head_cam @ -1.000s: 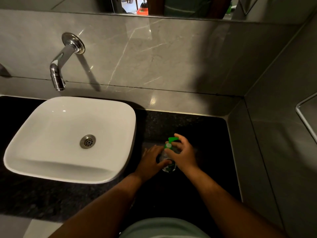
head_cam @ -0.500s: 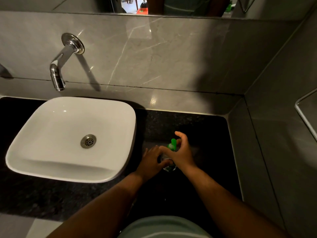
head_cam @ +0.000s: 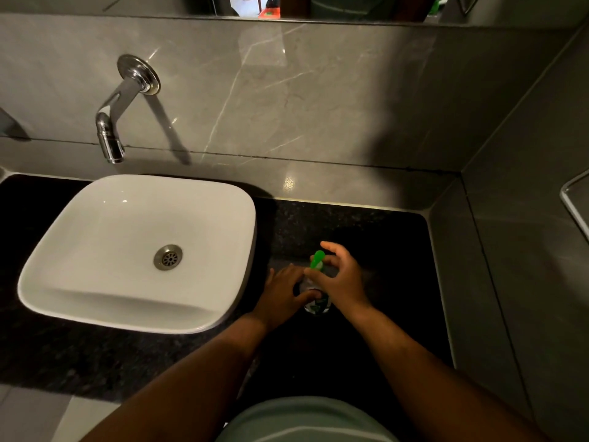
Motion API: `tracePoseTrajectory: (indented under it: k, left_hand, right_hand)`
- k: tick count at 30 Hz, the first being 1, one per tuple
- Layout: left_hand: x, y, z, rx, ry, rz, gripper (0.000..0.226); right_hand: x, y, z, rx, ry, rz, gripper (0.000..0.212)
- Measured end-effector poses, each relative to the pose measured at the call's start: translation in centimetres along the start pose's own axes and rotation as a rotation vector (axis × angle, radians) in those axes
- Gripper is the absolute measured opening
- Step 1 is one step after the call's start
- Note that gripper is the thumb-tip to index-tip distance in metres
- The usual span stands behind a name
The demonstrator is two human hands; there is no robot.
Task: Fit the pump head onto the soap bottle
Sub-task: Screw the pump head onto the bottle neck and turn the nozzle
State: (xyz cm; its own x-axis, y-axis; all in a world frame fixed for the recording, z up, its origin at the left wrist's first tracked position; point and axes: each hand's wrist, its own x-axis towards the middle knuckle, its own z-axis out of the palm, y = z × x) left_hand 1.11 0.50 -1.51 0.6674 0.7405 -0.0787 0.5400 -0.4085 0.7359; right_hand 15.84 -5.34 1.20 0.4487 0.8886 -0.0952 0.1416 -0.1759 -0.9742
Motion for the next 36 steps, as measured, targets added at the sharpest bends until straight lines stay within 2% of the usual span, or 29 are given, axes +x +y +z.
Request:
tracePoseTrajectory:
  k: [6,11,16,18,20,22,24,31,36]
  left_hand:
    - [-0.1,-0.3,0.3,0.005,-0.034,-0.009,0.037]
    - [0.2,-0.3,0.0,0.068,-0.049,0.000,0.058]
    - [0.2,-0.4,0.0,0.095,-0.046,0.003,0.061]
    - [0.1,-0.3,0.0,0.086,-0.037,-0.004,0.056]
    - [0.1,-0.3,0.1,0.083,-0.028,-0.011,0.050]
    - [0.0,-0.2,0.1,0.084,-0.020,-0.020,0.053]
    - [0.0,-0.2,0.0,0.101,-0.017,-0.027,0.058]
    - [0.2,-0.1,-0.1,0.113,-0.020,-0.006,0.048]
    - [0.3,-0.3,0.1,0.086,-0.028,-0.007,0.048]
  right_hand:
    - [0.7,0.3,-2.1,-0.091,-0.207,-0.034,0.038]
    - [2.4,-0.9,-3.4,-0.193,-0.430,-0.042,0.038]
    - [3.0,-1.1,-3.8,-0.167,-0.526,-0.018,0.036]
    - [2.8,-0.9,-3.6,-0.219,-0.472,-0.043,0.031]
    - [2.2,-0.7,-2.9,-0.251,-0.307,-0.072,0.030]
    - [1.2,-0.6,-1.8,-0.293,-0.122,-0.118,0.031]
    - [0.5,-0.7,-0.7,-0.341,-0.009,-0.160,0.028]
    - [-0.3,-1.2,0.2,-0.372,0.133,-0.162,0.033]
    - [-0.3,-1.3,-0.4,-0.339,0.105,-0.169,0.023]
